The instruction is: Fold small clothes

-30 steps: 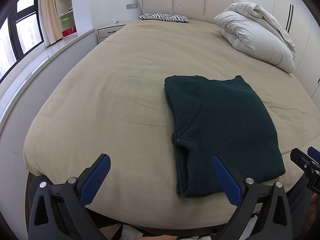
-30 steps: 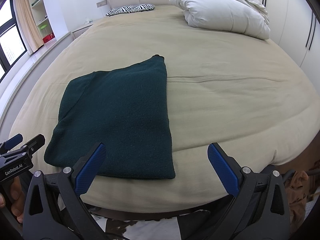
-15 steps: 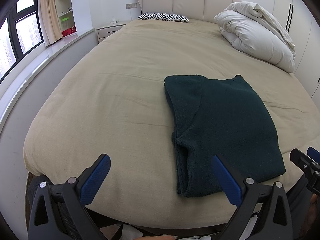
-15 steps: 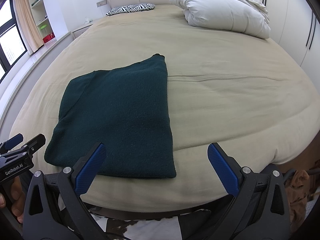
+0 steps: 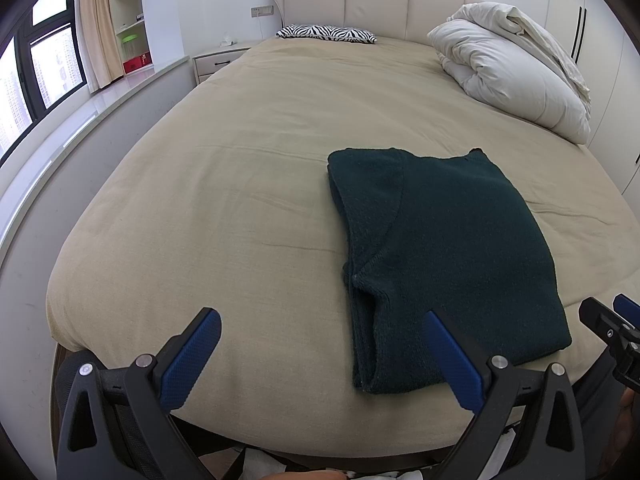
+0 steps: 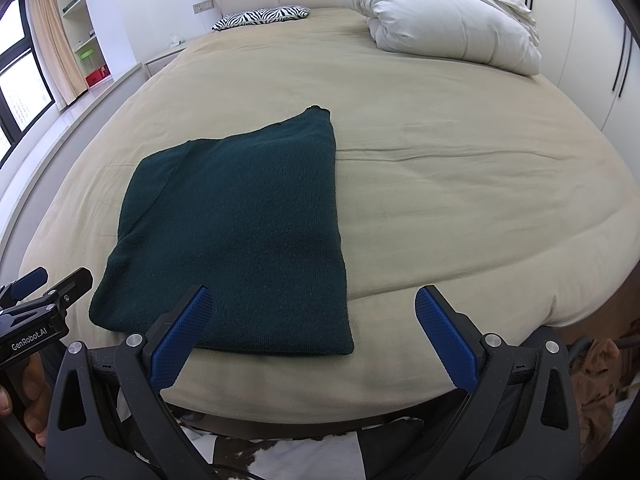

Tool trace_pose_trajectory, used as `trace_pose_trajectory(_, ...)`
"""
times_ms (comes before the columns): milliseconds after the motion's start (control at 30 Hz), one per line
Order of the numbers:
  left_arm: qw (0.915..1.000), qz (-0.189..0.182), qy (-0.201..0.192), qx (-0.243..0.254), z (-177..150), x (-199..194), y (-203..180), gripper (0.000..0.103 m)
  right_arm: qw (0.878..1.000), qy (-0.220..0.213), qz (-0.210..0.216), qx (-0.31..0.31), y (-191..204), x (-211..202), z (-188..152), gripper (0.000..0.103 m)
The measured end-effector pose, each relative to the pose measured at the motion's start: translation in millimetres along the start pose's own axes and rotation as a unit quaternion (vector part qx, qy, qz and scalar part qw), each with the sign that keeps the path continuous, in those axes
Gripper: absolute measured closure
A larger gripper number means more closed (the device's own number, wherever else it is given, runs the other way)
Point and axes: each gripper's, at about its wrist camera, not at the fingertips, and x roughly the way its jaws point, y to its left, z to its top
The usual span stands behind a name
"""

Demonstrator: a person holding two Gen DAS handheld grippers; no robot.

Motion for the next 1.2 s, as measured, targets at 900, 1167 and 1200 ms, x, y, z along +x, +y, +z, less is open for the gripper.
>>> trace_pose_trajectory(900,1.0,-0.001,0.002,0.003,-4.9,2.9,-2.0,0.0,1.0,0.002,0.002,0.0,0.1,-0.5,-0.8,0.0)
trace_pose_trajectory(1167,1.0,-0.001,0.002,0.003,-6.0,2.6,-2.6,0.0,1.0,0.003,0.003,0.0,0.2,-0.8,-0.9,0.0)
trace_pose_trajectory(1200,1.0,0.0,0.003,0.003,-6.3,2.5,-2.5,0.0,1.0,0.003,0.003,0.0,0.2,-0.8,-0.9,0.0)
